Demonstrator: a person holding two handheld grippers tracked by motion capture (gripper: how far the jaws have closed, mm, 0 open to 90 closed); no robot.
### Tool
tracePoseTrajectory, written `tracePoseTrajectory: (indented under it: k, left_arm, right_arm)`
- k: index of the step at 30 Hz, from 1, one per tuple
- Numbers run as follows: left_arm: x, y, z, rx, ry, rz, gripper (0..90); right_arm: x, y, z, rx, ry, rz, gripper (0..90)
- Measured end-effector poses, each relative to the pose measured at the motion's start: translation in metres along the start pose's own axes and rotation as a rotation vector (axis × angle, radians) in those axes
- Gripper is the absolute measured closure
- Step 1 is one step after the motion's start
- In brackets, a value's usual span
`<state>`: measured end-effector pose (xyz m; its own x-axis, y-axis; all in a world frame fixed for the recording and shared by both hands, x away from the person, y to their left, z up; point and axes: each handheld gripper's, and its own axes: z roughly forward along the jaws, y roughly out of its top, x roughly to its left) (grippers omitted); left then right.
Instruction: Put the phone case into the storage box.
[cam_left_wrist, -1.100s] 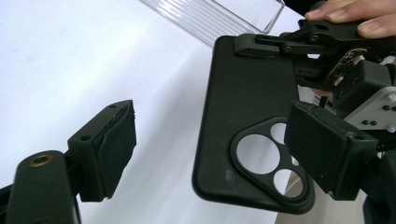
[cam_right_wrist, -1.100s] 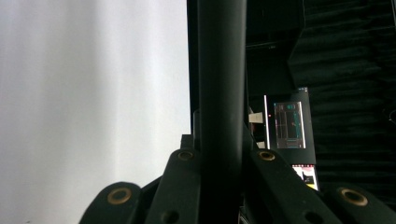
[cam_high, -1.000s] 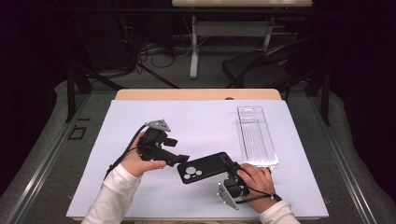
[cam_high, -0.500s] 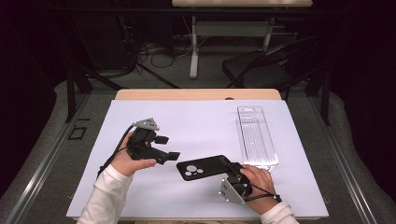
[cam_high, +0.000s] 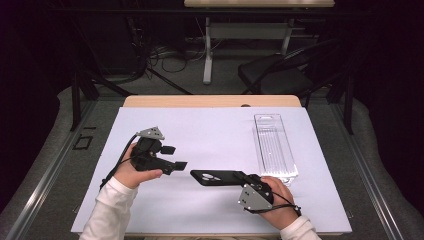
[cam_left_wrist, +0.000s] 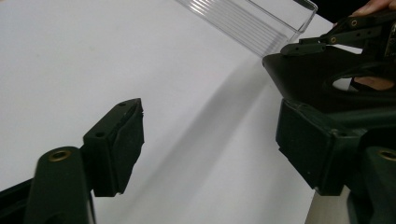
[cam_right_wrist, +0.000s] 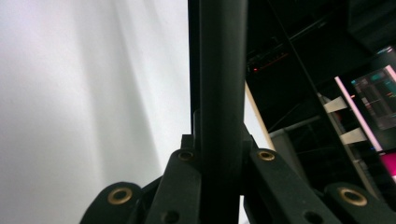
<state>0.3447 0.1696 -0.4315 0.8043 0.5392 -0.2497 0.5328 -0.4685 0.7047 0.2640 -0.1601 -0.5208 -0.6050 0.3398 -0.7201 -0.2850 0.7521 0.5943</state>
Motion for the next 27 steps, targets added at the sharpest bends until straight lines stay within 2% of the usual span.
tracePoseTrajectory:
  k: [4, 14, 20, 27]
  left_arm:
    - [0.001, -0.002, -0.001, 0.004, -0.008, -0.004, 30.5]
    - [-0.001, -0.001, 0.0, -0.001, -0.012, 0.006, 33.7]
    - [-0.005, 0.0, 0.002, -0.003, -0.02, 0.018, 33.7]
    - [-0.011, 0.002, 0.004, -0.014, -0.051, 0.043, 33.9]
  right_arm:
    - [-0.003, -0.001, -0.001, -0.016, 0.028, 0.076, 87.0]
    - [-0.009, -0.006, -0.001, -0.062, 0.102, 0.261, 87.0]
    - [-0.011, -0.008, 0.0, -0.086, 0.143, 0.35, 87.0]
    - [-0.014, -0.012, 0.001, -0.113, 0.176, 0.449, 87.0]
